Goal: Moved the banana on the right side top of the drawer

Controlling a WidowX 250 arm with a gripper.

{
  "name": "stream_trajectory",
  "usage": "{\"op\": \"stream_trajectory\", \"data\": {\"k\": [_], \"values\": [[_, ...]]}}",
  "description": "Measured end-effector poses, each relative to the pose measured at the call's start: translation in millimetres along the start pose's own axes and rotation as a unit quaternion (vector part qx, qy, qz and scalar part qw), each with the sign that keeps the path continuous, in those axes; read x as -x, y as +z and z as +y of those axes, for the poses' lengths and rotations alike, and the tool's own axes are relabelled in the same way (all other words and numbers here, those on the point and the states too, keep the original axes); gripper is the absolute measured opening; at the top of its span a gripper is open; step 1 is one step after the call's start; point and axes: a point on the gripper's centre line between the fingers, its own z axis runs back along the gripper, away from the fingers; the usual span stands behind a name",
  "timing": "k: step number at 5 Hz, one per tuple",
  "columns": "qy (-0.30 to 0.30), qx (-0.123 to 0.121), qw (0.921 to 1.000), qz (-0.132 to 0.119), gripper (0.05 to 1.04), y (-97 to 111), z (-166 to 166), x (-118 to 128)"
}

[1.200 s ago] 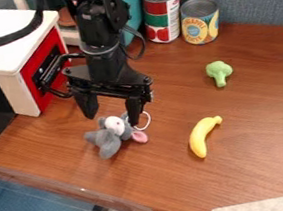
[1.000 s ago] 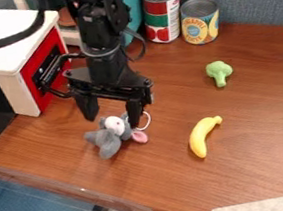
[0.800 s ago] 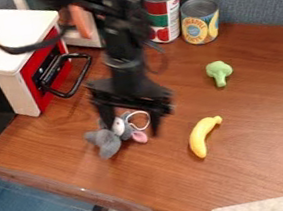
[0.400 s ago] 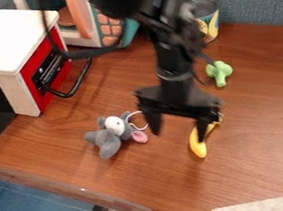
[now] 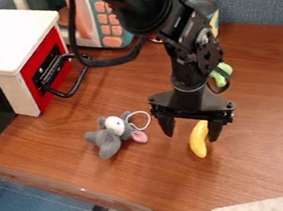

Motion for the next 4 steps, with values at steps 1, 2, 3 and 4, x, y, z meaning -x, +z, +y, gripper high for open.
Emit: {"op": "stream_trajectory", "data": {"k": [1,2,3,4], "values": [[0.015,0.005,0.9998,-0.014,0.955,-1.5,1.5,-5.7],[0.035,0.012,0.9992,-0.017,0.669,-4.1,8.6,-7.4],[0.044,0.012,0.9989,-0.008,0.364,-7.5,14.8,-1.2],[0.043,0.012,0.9990,-0.003,0.304,-8.8,16.3,5.5]]}}
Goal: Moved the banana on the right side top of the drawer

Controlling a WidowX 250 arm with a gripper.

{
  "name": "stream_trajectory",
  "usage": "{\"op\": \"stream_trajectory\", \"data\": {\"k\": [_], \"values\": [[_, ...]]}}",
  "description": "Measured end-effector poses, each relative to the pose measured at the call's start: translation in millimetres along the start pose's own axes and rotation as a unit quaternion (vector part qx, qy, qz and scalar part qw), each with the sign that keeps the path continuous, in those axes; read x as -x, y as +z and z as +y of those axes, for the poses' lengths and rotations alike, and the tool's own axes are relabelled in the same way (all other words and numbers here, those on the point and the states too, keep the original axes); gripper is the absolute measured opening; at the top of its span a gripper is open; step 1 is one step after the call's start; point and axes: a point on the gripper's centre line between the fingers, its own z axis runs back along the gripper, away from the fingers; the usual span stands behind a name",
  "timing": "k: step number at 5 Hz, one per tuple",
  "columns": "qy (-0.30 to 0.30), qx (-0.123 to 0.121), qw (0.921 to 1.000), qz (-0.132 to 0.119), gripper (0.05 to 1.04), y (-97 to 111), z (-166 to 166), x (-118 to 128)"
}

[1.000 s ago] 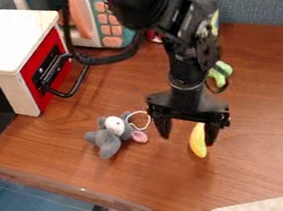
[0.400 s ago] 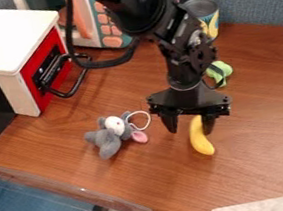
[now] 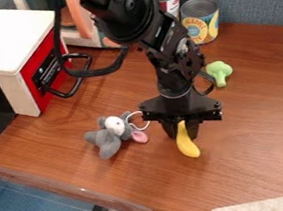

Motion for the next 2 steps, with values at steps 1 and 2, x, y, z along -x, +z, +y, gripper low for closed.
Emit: {"op": "stream_trajectory", "data": {"k": [1,2], "values": [[-0.002,0.002,0.9999,0.011,0.304,1.9,3.6,8.4],[0.002,0.001,0.9998,0.017,0.304,38.2,22.4,-4.2]]}}
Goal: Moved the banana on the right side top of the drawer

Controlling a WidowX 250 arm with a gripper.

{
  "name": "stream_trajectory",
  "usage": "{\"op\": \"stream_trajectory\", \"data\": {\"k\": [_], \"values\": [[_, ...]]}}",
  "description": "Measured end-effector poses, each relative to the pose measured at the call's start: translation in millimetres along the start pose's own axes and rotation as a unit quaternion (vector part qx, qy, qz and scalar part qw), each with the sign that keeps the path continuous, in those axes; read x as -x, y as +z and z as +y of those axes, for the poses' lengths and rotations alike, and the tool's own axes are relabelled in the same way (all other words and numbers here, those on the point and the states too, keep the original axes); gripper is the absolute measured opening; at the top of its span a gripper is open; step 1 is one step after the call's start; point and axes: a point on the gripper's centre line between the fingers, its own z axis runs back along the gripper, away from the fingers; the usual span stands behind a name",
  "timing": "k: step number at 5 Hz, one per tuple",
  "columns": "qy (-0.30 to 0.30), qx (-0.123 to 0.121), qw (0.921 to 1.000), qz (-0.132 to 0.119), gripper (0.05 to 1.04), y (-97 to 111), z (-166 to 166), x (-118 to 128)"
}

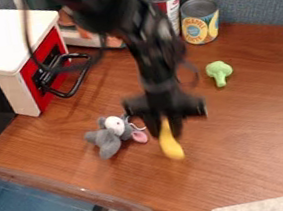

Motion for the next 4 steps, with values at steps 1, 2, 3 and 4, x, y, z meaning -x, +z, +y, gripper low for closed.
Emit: {"op": "stream_trajectory", "data": {"k": [1,2,3,4], "values": [[0.021,-0.005,0.9998,0.003,0.304,49.6,42.9,-23.0],[0.046,-0.027,0.9984,0.020,0.304,99.3,90.3,-35.8],[0.080,-0.047,0.9957,0.008,0.304,135.2,136.1,-49.9],[0.100,-0.070,0.9922,-0.026,0.304,151.6,177.7,-70.1]]}}
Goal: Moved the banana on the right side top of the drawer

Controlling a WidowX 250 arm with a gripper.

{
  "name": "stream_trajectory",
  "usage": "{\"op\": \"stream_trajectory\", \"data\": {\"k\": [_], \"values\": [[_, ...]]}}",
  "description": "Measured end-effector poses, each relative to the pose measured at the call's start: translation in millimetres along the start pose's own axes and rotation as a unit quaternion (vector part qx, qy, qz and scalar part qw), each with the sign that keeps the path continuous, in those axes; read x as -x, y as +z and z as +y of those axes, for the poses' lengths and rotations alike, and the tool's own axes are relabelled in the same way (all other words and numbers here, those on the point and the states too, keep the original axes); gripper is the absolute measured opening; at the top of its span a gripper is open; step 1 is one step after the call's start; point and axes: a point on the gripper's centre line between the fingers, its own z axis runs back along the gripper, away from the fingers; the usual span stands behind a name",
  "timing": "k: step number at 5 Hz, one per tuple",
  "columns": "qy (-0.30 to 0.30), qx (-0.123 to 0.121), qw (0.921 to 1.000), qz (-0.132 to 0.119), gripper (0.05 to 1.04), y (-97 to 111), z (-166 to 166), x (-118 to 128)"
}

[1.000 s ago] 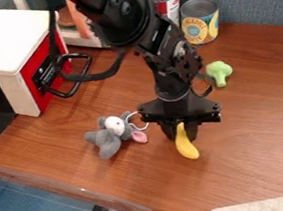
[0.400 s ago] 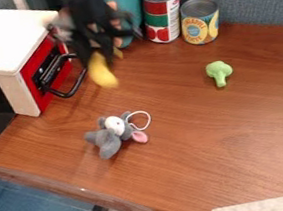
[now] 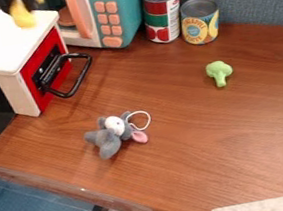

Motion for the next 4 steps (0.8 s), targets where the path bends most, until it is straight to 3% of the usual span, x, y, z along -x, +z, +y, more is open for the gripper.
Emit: {"op": "stream_trajectory", "data": {"k": [1,2,3,4], "values": [[0.019,-0.030,0.9994,0.000,0.304,-18.1,41.1,-21.5],[0.034,-0.055,0.9979,0.006,0.304,-43.8,57.3,-31.8],[0.034,-0.072,0.9965,0.025,0.304,-67.9,65.0,-35.8],[0.040,-0.072,0.9959,0.036,0.364,-76.5,71.0,-32.7]]}}
